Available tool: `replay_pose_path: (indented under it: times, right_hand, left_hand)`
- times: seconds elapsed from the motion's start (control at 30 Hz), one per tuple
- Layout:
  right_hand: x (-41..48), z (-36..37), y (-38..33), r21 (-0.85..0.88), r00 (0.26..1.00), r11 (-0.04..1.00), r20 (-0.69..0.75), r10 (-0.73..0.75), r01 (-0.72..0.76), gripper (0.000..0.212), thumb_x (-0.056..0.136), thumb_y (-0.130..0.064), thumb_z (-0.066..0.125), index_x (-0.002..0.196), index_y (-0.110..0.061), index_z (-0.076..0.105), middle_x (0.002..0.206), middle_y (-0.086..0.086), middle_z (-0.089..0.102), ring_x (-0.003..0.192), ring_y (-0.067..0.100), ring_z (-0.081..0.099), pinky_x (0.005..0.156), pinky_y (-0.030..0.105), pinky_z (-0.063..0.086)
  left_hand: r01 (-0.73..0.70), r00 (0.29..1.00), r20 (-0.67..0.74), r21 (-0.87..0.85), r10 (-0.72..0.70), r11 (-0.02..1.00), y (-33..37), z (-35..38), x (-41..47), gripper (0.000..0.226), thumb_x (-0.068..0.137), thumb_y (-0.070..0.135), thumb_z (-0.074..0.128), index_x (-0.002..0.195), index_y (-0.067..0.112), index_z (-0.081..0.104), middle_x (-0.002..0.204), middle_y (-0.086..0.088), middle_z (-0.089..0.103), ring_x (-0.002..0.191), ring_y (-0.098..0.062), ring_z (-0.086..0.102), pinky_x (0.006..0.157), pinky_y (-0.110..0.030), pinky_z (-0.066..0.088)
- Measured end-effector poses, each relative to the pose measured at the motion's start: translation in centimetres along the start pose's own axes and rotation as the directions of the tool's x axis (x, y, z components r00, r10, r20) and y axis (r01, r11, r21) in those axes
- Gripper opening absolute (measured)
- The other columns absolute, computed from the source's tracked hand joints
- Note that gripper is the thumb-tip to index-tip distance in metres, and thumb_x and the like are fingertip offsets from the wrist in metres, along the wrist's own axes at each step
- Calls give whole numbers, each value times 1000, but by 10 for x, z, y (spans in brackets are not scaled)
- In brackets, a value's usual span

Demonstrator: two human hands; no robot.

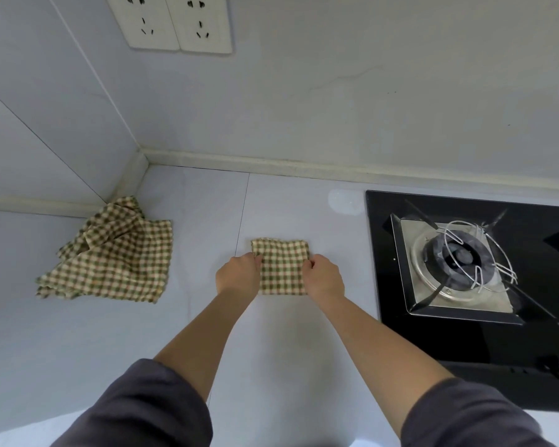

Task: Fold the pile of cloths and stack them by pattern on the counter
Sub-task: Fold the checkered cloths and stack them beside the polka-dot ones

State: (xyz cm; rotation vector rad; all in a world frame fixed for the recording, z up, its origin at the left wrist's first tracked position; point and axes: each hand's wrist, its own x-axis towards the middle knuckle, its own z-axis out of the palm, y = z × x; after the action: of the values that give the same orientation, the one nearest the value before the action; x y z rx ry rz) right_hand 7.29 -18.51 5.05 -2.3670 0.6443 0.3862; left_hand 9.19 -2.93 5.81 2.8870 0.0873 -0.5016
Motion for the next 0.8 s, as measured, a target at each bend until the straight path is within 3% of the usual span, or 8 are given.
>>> replay_pose_path:
  times: [0.17, 0.3, 0.43, 0.5, 0.57, 0.67, 0.73, 0.8]
  right_hand:
    - [-5, 3, -1, -22, 998, 999, -52, -24, 23, 21, 102, -25, 33, 91, -12, 46, 69, -2, 48, 65, 18, 51, 49, 28, 35]
    - [-3, 6, 0, -81, 998, 997, -60, -25, 20, 26, 103, -25, 31, 100, -8, 50, 70, -2, 48, 67, 19, 51, 53, 29, 37]
    - [-2, 5, -7, -117, 999, 993, -37, -4, 0, 25, 102, -24, 33, 109, -8, 49, 82, 2, 52, 72, 20, 53, 57, 31, 39]
    - [-5, 1, -7, -128, 995, 990, -69, -68, 59, 20, 99, -23, 38, 113, -10, 45, 88, 2, 52, 73, 21, 54, 54, 30, 37]
    - [-9, -1, -1, -257, 932, 934, -199, -302, 247, 26, 91, -19, 49, 116, -10, 48, 99, 4, 55, 82, 23, 57, 57, 30, 39]
    - [-8, 3, 14, -468, 782, 757, -195, -592, 456, 48, 77, -12, 63, 125, -8, 57, 127, 7, 59, 111, 28, 60, 82, 41, 51]
    - [-6, 5, 24, -553, 769, 670, -81, -634, 495, 59, 78, -13, 62, 136, -7, 51, 147, 7, 45, 135, 29, 41, 106, 53, 36]
    - [-1, 8, 31, -617, 784, 619, -5, -620, 486, 56, 87, -24, 53, 140, -8, 48, 153, 6, 37, 142, 29, 26, 114, 59, 21]
  left_hand:
    - [6, 999, 42, 143, -12, 990, 8, 0, 2, 17, 101, 18, 40, 98, 16, 57, 67, 4, 45, 70, -18, 54, 60, -27, 43]
    - [23, 999, 44, 175, -31, 984, 11, 1, 2, 16, 100, 17, 42, 86, 19, 50, 64, 5, 43, 69, -16, 55, 58, -26, 42]
    - [11, 999, 30, 228, -19, 974, 12, -1, 8, 17, 101, 22, 41, 97, 18, 58, 63, 5, 41, 66, -15, 53, 54, -25, 40]
    - [37, 999, -45, 159, -30, 987, 10, -4, 10, 28, 103, 33, 32, 106, 13, 51, 64, 3, 45, 61, -15, 49, 49, -26, 34]
    - [0, 978, -210, 80, 17, 997, 2, -4, 11, 32, 102, 37, 32, 112, 10, 46, 81, -2, 57, 68, -18, 50, 55, -28, 35]
    - [-212, 869, -430, 127, 246, 969, -10, 8, 5, 33, 96, 28, 39, 115, 8, 57, 105, -8, 65, 92, -26, 60, 73, -38, 43]
    - [-325, 834, -400, 202, 380, 924, -10, 21, -5, 46, 93, 29, 31, 123, 7, 59, 123, -9, 63, 112, -26, 60, 86, -45, 46]
    - [-410, 839, -269, 259, 473, 874, -8, 35, -12, 57, 93, 35, 26, 134, 7, 53, 141, -8, 51, 131, -25, 48, 102, -54, 39]
